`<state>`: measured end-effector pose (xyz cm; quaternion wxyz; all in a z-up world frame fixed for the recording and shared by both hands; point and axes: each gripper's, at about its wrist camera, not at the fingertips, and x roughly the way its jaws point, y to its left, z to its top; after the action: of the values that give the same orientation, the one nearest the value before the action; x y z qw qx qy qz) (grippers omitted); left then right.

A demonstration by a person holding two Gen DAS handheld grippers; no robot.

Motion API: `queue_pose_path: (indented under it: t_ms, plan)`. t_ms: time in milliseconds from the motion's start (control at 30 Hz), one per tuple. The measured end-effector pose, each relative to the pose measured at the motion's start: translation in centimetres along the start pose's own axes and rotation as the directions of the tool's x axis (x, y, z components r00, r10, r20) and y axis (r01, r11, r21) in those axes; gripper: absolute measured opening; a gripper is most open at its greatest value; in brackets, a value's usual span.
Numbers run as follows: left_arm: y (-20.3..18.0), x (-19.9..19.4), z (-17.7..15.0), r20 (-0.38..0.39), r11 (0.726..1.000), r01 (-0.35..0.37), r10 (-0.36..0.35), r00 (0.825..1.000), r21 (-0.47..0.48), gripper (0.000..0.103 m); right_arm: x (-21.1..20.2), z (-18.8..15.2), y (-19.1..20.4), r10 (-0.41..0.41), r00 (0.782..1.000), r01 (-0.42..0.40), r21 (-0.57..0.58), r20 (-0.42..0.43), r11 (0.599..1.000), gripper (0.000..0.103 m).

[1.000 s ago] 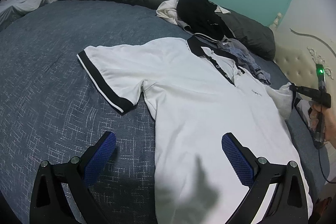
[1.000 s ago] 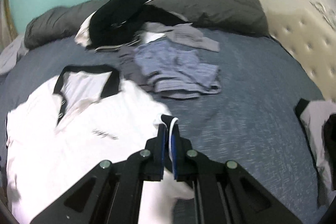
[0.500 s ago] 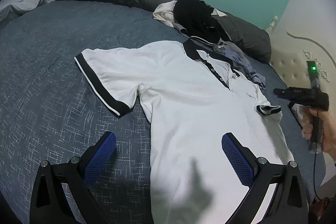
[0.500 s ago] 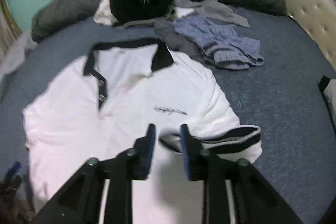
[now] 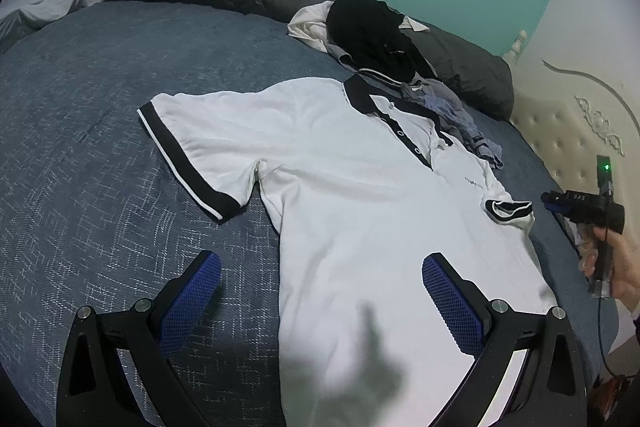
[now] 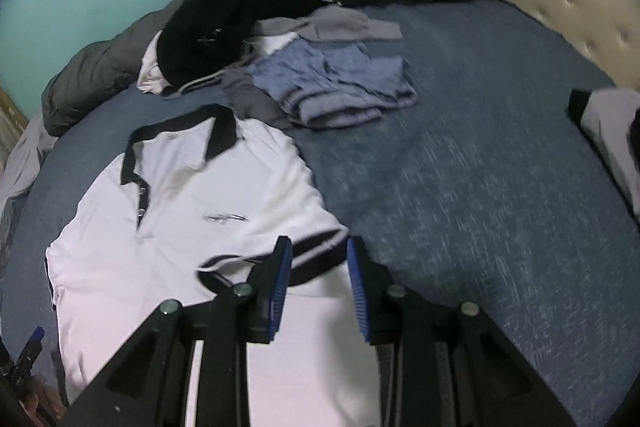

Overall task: Fold clothes
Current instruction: 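Fold the held sleeve over the polo body with the right gripper, then open the right gripper and release the folded sleeve onto the shirt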

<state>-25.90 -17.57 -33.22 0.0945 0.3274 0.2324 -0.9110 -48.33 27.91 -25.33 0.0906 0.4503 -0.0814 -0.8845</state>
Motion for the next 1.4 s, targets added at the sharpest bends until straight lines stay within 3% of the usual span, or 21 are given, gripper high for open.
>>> queue_pose_path:
  t_ms: [100, 433, 533, 633, 867, 933, 1000, 1033, 1067, 1167, 1233, 1400]
  plan:
    - [0.0, 0.1, 0.0, -0.003, 1.0, -0.002, 0.002, 1.0, 0.002, 0.103, 0.9, -0.4, -1.0, 0.031, 1.0, -0.031, 0.004, -0.002, 1.0, 0.032]
    - [-0.3, 0.5, -0.3, -0.019, 1.0, -0.001, 0.001, 1.0, 0.016, 0.103, 3.1, -1.4, -0.2, 0.016, 0.999, -0.025, -0.205, -0.044, 0.979, 0.033]
    - [-0.3, 0.6, -0.3, -0.021, 1.0, -0.002, 0.002, 1.0, 0.015, 0.103, 3.1, -1.5, 0.0, 0.043, 0.998, -0.053, -0.249, -0.048, 0.967, 0.014]
    - [-0.3, 0.6, -0.3, -0.021, 1.0, -0.001, 0.001, 1.0, 0.015, 0.103, 2.9, -1.9, 0.3, 0.061, 0.996, -0.079, -0.282, -0.07, 0.956, 0.004]
    - [-0.4, 0.5, -0.4, -0.021, 1.0, 0.003, -0.002, 1.0, 0.014, 0.103, 1.5, -3.5, 1.3, 0.098, 0.988, -0.136, -0.38, -0.116, 0.915, 0.001]
    - [-0.4, 0.5, -0.4, -0.02, 1.0, 0.003, -0.003, 1.0, 0.014, 0.103, 1.1, -3.1, 0.6, 0.091, 0.992, -0.117, -0.338, -0.09, 0.934, 0.001]
    - [-0.5, 0.5, -0.4, -0.019, 1.0, 0.003, -0.002, 1.0, 0.015, 0.103, 1.0, -2.1, -0.8, 0.078, 0.996, -0.089, -0.253, -0.053, 0.963, 0.004]
    - [-0.5, 0.5, -0.4, -0.019, 1.0, 0.002, -0.002, 1.0, 0.016, 0.103, 1.0, -1.7, -1.3, 0.08, 0.996, -0.087, -0.222, -0.043, 0.971, 0.013]
    - [-0.5, 0.5, -0.4, -0.02, 1.0, 0.002, -0.001, 1.0, 0.016, 0.103, 1.2, -1.4, -1.6, 0.074, 0.997, -0.08, -0.203, -0.039, 0.976, 0.032]
    - [-0.4, 0.6, -0.4, -0.022, 1.0, 0.001, -0.001, 1.0, 0.014, 0.103, 2.2, -0.9, -1.6, 0.067, 0.996, -0.08, -0.206, -0.066, 0.975, 0.052]
    - [-0.4, 0.7, -0.4, -0.024, 1.0, 0.001, -0.001, 1.0, 0.015, 0.103, 3.1, -0.8, -1.3, 0.065, 0.993, -0.085, -0.222, -0.096, 0.971, 0.056]
    - [-0.4, 0.7, -0.4, -0.026, 1.0, 0.003, -0.002, 1.0, 0.015, 0.103, 4.9, -1.1, -0.2, 0.037, 0.991, -0.077, -0.31, -0.131, 0.948, 0.057]
